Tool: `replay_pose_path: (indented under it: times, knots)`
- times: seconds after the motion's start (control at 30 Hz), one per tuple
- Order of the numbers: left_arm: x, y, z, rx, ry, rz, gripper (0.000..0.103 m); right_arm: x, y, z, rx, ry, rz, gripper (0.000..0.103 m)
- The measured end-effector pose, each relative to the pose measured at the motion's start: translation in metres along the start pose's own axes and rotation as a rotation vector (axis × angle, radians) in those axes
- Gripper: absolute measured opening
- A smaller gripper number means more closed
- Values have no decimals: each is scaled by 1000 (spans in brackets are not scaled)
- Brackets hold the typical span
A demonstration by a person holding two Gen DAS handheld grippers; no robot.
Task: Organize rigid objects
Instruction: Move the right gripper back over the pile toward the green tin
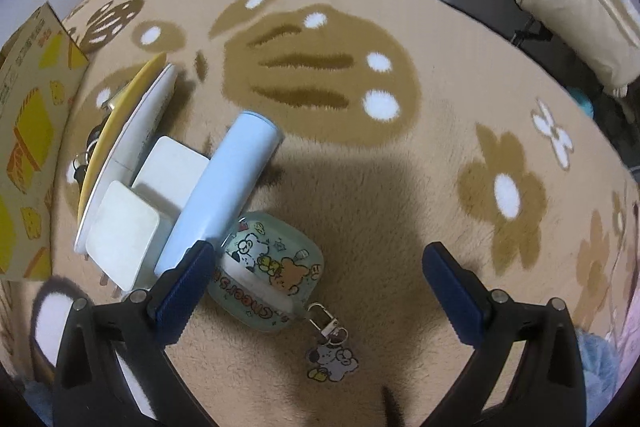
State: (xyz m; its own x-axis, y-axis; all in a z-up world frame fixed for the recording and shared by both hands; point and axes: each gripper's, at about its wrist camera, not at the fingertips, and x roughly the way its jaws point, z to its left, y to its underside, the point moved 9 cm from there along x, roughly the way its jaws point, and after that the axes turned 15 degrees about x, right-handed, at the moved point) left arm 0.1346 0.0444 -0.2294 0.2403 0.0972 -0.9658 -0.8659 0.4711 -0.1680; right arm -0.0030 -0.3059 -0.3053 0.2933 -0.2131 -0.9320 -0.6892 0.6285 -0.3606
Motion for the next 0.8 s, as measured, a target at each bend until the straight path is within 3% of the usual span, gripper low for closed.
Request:
replay_pose_path:
  times: [0.37,0.57,0.7,0.8]
  knots:
    - [0,0,1,-2,4,1,10,0,9,-7,37,13,64,103]
    - [0,0,1,3,-2,1,10,-4,8,-7,13,38,40,103]
    - [0,0,0,-4,2,0,10,-8,10,-5,29,18,48,95]
    - [0,0,1,-8,5,1,10,-10,12,0,32,-15,57,84]
